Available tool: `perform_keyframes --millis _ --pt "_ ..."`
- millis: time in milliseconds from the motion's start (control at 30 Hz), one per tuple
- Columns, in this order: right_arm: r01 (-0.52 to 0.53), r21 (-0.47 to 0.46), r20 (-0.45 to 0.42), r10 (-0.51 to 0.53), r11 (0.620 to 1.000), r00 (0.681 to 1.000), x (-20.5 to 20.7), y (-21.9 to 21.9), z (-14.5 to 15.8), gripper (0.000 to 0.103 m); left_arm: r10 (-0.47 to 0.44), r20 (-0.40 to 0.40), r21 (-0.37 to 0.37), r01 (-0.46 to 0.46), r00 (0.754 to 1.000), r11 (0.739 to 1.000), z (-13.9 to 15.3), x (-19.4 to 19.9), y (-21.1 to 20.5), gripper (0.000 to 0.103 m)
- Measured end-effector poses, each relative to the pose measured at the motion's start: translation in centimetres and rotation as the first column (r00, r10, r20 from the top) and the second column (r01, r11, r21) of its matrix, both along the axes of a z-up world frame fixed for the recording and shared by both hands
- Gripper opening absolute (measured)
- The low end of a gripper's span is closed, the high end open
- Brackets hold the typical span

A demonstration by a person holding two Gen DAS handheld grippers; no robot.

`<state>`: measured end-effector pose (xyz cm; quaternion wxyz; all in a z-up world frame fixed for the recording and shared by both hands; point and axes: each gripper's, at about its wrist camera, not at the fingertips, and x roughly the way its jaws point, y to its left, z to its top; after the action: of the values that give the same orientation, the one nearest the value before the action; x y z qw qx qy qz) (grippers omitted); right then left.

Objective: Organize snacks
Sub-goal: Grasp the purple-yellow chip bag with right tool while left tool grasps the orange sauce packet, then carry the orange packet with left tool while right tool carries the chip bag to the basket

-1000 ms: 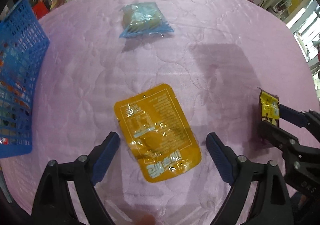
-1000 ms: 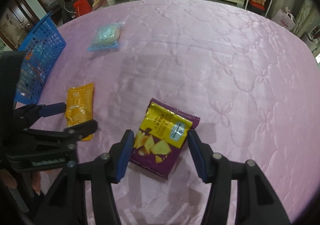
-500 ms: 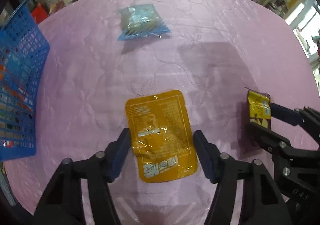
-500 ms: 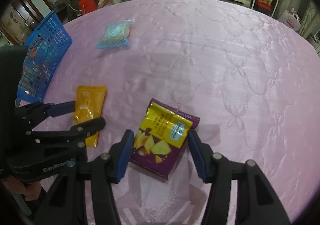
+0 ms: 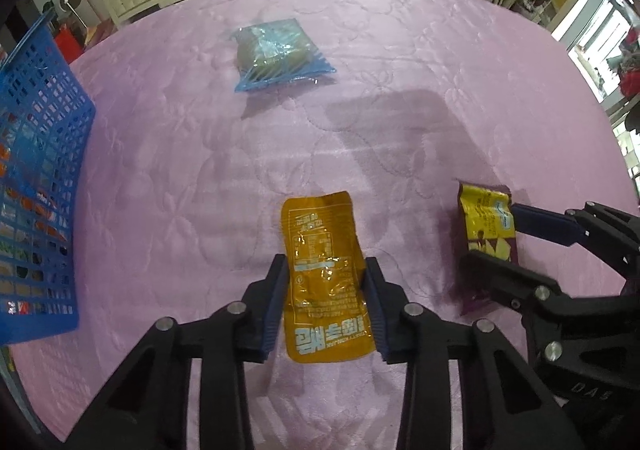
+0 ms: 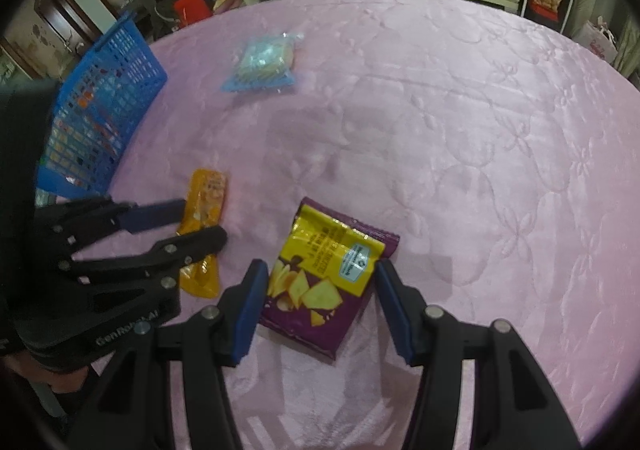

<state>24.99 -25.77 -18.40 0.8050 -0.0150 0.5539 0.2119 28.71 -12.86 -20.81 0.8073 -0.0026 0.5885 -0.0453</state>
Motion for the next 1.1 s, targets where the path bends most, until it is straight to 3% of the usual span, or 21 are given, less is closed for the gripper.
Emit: perform_keyframes --millis 33,67,100,233,433,833,1100 --pt "0.004 0.006 0.011 -0.004 1.0 1.0 -0.1 0.0 0.2 0.06 -0.004 0.006 -0.005 0.004 1.0 1.0 0.2 -0.5 0.1 0.029" --pt "0.006 0.01 0.02 -0.006 1.0 1.0 -0.1 0.1 0.5 0.06 -0.012 0.02 -0.025 0.013 1.0 1.0 0.6 -1.1 0.3 0.013" --pt "0.006 0.011 0.028 -0.006 1.0 1.0 -0.2 0.2 0.7 0.06 -0.024 0.031 -0.057 0.026 0.999 0.998 1.2 -1.6 0.5 0.004" --pt "0.0 0.007 0.016 -0.001 1.0 1.0 -0.6 1.0 0.6 0.06 -0.028 0.06 -0.045 0.031 0.998 0.999 2.8 -3.2 1.8 0.005" --pt "0.018 0.046 0.014 -0.018 0.999 1.0 -2.0 1.6 2.3 0.06 -0.015 0.112 -0.099 0.026 0.994 0.995 5.3 -5.1 4.3 0.005" --pt "-0.045 0.017 0.173 0.041 0.999 0.984 -5.1 7.3 10.3 0.06 -0.035 0.281 -0.106 0.067 0.959 0.992 12.6 -10.0 8.1 0.005" --pt "-0.091 0.054 0.216 0.077 0.994 0.973 -5.7 12.1 13.2 0.06 -0.012 0.362 -0.112 0.056 0.932 0.992 16.2 -11.0 13.2 0.005"
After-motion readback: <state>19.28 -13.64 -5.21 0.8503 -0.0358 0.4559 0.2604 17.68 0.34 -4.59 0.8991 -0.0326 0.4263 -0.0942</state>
